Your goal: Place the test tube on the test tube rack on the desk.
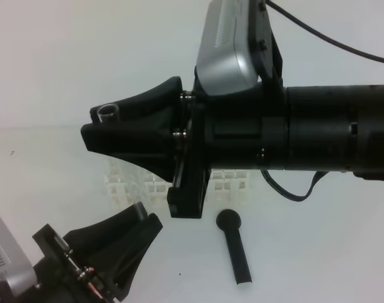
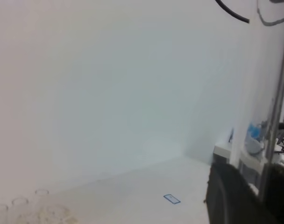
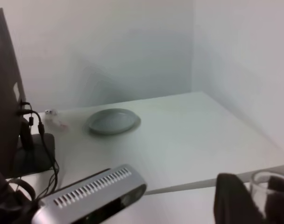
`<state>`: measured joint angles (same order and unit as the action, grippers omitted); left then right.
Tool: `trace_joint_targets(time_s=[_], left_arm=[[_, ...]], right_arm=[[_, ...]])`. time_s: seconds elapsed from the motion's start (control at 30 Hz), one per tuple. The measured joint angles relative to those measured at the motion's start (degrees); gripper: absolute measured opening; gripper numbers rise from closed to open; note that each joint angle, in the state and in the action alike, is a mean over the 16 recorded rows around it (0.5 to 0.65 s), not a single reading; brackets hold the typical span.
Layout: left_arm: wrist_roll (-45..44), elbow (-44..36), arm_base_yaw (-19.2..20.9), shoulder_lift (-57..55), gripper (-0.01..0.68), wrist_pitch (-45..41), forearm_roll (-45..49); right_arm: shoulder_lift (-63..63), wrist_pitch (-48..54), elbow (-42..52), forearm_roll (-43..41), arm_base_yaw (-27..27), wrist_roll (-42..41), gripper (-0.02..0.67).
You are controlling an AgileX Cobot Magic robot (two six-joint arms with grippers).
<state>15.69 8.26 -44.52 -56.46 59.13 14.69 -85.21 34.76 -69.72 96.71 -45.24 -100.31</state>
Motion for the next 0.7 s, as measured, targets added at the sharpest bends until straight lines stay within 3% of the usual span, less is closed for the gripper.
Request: trace_joint_targets(time_s=[0.23, 0.53, 0.7], left_arm=[[0.0, 0.0, 0.0, 0.0, 0.135, -1.2, -0.2], [0.5, -0.2, -0.1, 1.5, 0.281, -4.0, -0.7], [0.8, -0.7, 0.0, 5.0, 0.328, -8.8, -0.9]], right_arm=[[-0.2, 1.3, 0.0, -0.2, 0.0, -0.4, 0.134], [-0.3, 2.3, -0.1, -0.2, 0.0, -1.7, 0.124], [0.2, 0.2, -0.2, -0.2, 0.0, -3.3, 0.124]])
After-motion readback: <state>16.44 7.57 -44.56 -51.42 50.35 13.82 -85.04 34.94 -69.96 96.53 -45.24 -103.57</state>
